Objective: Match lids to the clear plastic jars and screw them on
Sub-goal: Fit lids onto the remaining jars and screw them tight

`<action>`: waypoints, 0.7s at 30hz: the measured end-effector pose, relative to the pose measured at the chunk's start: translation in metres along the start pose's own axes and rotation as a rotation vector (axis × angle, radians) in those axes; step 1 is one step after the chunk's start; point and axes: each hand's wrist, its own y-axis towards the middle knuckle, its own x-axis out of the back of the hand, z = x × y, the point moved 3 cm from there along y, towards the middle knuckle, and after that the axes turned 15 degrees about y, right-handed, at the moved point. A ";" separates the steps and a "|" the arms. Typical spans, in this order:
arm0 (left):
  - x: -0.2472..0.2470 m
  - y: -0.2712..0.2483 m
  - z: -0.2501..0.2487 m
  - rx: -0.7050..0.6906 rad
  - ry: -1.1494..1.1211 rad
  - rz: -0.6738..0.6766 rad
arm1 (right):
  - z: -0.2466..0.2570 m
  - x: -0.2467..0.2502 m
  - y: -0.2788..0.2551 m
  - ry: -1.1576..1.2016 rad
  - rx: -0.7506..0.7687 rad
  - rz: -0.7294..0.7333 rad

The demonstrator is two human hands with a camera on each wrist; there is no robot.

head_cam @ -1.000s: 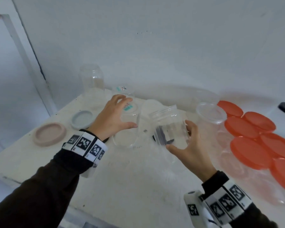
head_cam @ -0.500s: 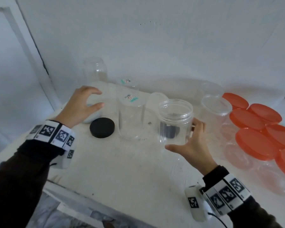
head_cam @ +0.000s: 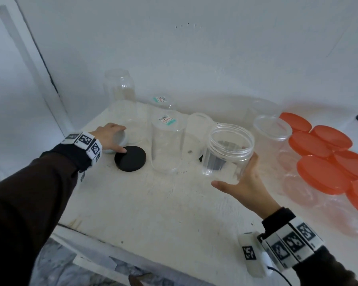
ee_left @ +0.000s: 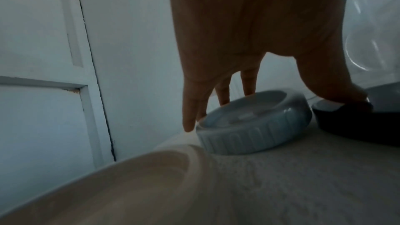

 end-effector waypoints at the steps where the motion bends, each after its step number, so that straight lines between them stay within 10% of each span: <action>1: 0.000 0.000 0.001 0.007 -0.014 -0.016 | 0.000 0.001 -0.001 0.012 0.000 0.000; 6: 0.013 -0.007 0.003 0.048 -0.071 -0.116 | -0.006 0.005 -0.003 0.024 -0.020 -0.026; 11: 0.052 -0.042 -0.004 0.098 -0.332 -0.493 | -0.008 0.006 -0.003 0.044 -0.025 -0.028; 16: 0.095 -0.086 -0.040 -0.060 -0.513 -0.859 | -0.008 0.005 -0.003 0.056 -0.030 -0.022; 21: 0.120 -0.126 -0.104 -0.330 -0.570 -0.899 | -0.004 0.006 -0.005 0.064 -0.028 -0.019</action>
